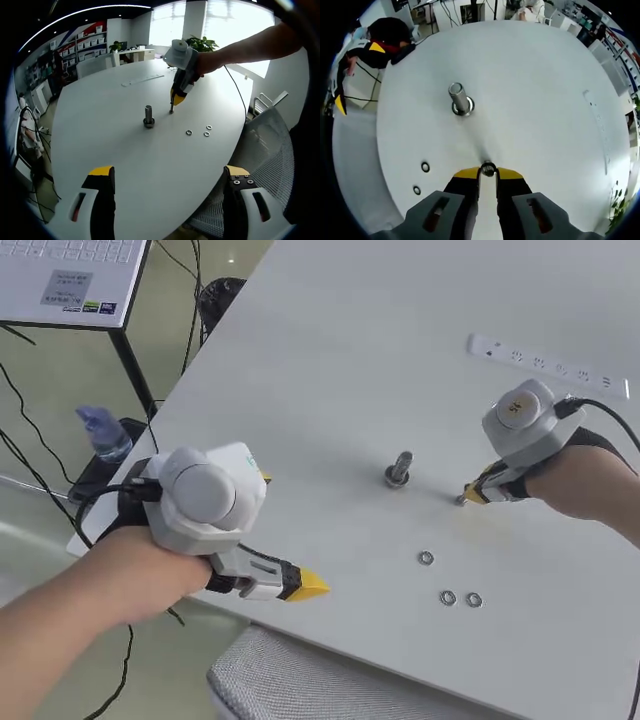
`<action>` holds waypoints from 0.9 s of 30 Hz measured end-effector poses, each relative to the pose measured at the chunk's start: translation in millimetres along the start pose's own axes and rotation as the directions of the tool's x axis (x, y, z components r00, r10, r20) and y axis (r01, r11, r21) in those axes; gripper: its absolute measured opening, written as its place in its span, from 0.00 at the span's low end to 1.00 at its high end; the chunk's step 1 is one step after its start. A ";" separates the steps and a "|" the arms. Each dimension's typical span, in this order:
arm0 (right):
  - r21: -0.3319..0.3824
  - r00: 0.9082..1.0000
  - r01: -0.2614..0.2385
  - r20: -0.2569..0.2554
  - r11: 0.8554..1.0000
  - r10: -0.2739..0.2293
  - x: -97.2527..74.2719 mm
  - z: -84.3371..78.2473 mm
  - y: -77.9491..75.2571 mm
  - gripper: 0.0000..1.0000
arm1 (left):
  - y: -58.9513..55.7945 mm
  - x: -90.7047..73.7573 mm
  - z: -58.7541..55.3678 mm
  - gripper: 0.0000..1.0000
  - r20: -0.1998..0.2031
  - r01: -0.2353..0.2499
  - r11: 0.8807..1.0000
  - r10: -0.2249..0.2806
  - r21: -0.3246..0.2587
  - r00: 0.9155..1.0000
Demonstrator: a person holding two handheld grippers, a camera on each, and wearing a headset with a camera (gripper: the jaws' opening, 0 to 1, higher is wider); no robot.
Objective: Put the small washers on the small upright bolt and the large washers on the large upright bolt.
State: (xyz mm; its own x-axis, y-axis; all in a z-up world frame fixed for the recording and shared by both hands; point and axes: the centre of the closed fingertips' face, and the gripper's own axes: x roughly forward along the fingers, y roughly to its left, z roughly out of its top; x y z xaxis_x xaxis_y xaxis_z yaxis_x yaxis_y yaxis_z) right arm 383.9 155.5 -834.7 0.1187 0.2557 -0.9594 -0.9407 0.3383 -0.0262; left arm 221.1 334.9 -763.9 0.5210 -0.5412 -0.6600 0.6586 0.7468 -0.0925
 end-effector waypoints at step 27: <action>-0.016 0.999 -0.019 -0.031 1.000 0.018 29.2 -10.8 -2.4 0.13 | 6.1 1.5 3.3 0.88 0.004 -0.004 1.000 0.004 -0.006 1.000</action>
State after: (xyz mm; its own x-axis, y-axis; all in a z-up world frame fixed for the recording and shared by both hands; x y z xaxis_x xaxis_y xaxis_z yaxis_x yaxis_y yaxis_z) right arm 386.2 152.3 -865.7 0.0916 0.2339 -0.9679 -0.9477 0.3190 -0.0126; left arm 227.7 337.4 -763.0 0.5255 -0.5399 -0.6576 0.6533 0.7512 -0.0947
